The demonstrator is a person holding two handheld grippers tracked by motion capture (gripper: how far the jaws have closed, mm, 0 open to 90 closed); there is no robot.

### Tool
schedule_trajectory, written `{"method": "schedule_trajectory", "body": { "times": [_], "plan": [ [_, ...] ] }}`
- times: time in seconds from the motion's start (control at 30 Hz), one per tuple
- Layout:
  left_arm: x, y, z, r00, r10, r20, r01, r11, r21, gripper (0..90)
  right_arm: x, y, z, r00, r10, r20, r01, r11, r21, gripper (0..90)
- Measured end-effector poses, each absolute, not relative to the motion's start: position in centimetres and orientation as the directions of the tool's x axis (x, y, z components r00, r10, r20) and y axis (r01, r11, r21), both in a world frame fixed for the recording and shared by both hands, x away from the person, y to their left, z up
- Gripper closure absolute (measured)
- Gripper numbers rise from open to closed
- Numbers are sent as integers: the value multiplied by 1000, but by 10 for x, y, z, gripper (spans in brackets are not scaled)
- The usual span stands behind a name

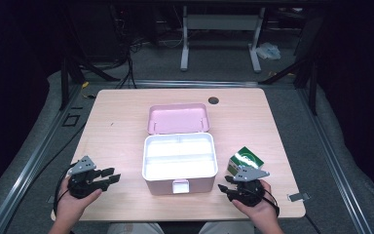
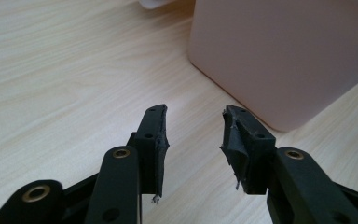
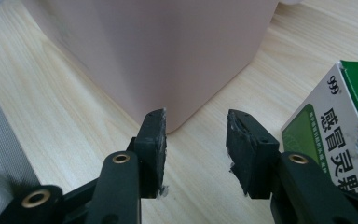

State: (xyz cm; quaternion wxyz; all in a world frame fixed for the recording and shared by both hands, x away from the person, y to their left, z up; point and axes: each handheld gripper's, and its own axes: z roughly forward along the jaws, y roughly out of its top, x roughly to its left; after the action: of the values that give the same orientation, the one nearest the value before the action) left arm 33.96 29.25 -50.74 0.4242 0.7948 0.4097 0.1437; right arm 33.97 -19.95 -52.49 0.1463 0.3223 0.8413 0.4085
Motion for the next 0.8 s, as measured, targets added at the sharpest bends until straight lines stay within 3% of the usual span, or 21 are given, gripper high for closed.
{"method": "schedule_trajectory", "body": {
  "times": [0.8],
  "plan": [
    [375, 253, -451, 744, 666, -49, 448, -444, 776, 592, 335, -201, -523, -754, 657, 24, 402, 432, 807, 588]
  ]
}}
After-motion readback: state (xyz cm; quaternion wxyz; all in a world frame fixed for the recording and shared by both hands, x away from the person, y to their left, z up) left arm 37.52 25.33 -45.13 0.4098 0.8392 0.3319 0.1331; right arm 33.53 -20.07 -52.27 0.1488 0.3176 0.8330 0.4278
